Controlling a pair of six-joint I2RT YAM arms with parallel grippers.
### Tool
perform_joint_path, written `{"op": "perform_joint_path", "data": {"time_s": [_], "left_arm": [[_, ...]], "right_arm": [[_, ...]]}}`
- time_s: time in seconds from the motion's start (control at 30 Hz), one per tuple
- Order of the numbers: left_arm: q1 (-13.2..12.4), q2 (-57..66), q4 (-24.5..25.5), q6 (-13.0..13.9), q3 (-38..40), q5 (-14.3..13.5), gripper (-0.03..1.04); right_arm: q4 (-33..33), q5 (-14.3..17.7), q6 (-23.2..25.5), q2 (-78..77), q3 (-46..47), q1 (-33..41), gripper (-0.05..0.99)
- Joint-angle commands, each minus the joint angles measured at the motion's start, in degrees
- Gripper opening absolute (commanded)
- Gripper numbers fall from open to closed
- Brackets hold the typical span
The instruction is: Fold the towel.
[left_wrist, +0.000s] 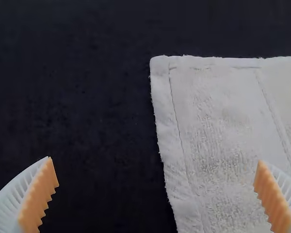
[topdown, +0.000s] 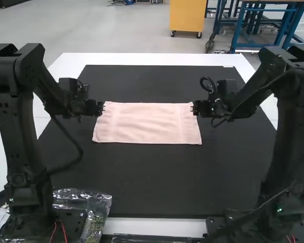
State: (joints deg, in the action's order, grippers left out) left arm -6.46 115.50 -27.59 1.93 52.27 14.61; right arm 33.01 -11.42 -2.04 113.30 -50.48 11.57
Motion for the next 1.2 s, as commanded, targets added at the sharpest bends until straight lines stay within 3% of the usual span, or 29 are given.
{"op": "perform_joint_path", "data": {"time_s": [0.0,0.63,0.9,0.93,0.97,1.0,1.03,1.17], "left_arm": [[-0.2,1.8,-0.7,2.2,2.5,0.2,0.95],[0.7,9.7,0.2,3.0,9.9,-1.0,0.93],[0.7,10.6,2.0,5.1,9.0,-0.9,0.9],[0.7,10.8,1.8,5.4,8.8,-0.9,0.9],[0.7,11.1,1.4,5.9,8.6,-0.9,0.78],[0.7,11.4,1.2,6.4,8.5,-0.8,0.46],[0.7,11.8,0.5,7.1,8.2,-0.5,0.02],[0.5,13.3,-1.8,7.3,7.4,0.7,0.02]], "right_arm": [[1.2,-0.5,0.4,2.3,-2.8,0.9,0.91],[2.2,-0.4,-0.4,13.3,-10.7,0.4,0.91],[-0.1,-0.3,-2.3,14.1,-11.6,0.6,0.91],[-0.8,-0.4,-2.7,14.4,-11.7,0.7,0.87],[-1.0,-0.4,-4.0,14.5,-11.6,0.7,0.59],[-0.5,-1.0,-5.3,14.5,-11.0,0.5,0.04],[0.6,-2.0,-4.9,14.6,-10.4,0.3,-0.02],[0.9,-2.6,-4.7,14.7,-10.0,-0.1,-0.02]]}}
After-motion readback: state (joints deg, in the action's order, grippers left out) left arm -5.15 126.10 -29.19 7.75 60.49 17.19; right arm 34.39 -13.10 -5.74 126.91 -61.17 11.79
